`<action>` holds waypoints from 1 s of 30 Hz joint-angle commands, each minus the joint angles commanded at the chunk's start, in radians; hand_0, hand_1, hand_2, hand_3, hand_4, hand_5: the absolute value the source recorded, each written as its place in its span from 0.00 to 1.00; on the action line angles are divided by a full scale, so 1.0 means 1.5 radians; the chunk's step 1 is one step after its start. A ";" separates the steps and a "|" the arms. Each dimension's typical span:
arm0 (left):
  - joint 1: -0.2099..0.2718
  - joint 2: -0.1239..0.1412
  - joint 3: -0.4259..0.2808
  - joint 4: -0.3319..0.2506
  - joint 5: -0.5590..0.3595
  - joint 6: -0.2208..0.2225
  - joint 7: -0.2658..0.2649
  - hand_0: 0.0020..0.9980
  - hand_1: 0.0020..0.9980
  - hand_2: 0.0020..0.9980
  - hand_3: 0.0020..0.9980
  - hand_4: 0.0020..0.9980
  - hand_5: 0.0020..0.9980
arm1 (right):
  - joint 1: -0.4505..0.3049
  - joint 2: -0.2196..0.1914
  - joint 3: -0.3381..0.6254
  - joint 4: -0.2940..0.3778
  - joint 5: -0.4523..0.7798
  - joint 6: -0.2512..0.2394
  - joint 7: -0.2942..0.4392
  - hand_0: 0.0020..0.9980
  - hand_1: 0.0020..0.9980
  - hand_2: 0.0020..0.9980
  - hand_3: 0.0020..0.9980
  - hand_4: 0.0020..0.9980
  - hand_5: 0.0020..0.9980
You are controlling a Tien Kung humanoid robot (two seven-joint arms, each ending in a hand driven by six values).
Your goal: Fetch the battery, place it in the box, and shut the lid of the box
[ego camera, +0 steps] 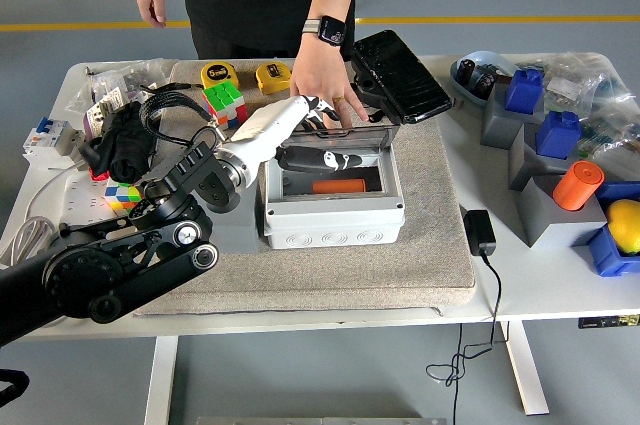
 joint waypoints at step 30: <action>0.088 0.006 -0.103 -0.016 -0.208 0.145 -0.234 0.41 0.58 0.58 0.69 1.00 0.60 | 0.002 0.003 -0.001 -0.002 0.002 0.002 0.002 0.62 0.66 0.66 0.57 0.93 0.48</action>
